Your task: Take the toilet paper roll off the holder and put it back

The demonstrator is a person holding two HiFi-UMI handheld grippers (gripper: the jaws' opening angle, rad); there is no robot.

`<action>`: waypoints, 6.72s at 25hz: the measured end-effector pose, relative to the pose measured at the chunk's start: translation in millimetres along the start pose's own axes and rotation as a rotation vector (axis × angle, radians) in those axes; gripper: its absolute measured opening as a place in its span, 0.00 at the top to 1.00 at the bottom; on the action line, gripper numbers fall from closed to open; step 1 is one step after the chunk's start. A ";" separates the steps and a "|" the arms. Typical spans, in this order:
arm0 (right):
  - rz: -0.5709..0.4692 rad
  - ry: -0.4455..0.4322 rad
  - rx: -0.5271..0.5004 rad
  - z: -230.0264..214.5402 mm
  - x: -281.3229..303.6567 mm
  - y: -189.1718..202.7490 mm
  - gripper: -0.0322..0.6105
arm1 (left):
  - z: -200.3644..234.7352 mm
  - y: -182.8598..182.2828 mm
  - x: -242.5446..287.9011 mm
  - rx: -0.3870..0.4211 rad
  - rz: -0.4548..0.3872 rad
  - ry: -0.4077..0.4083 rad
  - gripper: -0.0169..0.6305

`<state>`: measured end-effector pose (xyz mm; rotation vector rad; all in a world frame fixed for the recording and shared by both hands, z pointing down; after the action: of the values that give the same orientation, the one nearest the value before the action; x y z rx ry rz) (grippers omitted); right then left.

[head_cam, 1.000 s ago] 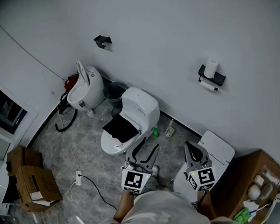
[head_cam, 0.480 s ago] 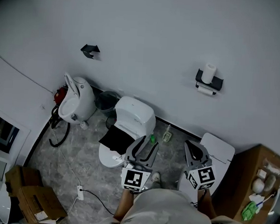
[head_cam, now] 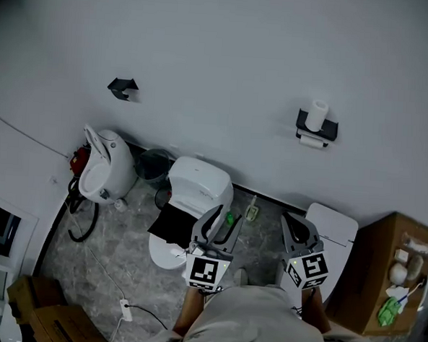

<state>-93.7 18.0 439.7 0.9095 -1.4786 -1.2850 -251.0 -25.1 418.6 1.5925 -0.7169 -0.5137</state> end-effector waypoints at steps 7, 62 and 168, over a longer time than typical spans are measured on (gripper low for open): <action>0.013 0.060 0.004 -3.3 12.3 2.9 0.95 | 12.5 5.3 21.4 -0.005 -0.012 0.064 0.65; -0.005 0.126 0.077 -259.2 114.5 -11.5 0.95 | -19.8 -17.5 310.5 0.022 0.019 0.191 0.65; 0.002 0.424 0.120 -319.1 84.7 -9.3 0.95 | -80.7 -30.6 427.6 0.063 0.054 0.544 0.52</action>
<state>188.2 -153.9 447.3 1.1761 -1.2273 -0.9345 111.9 -266.8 431.9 1.6655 -0.3619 -0.0067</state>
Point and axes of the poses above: the fingertips, and each gripper's own axes: x forward along the fingers, z to its left, y out of its underside, the point moved 3 cm from there along -x, backward along the fingers, and after that the axes turned 2 degrees about z, right-handed, at the moved point
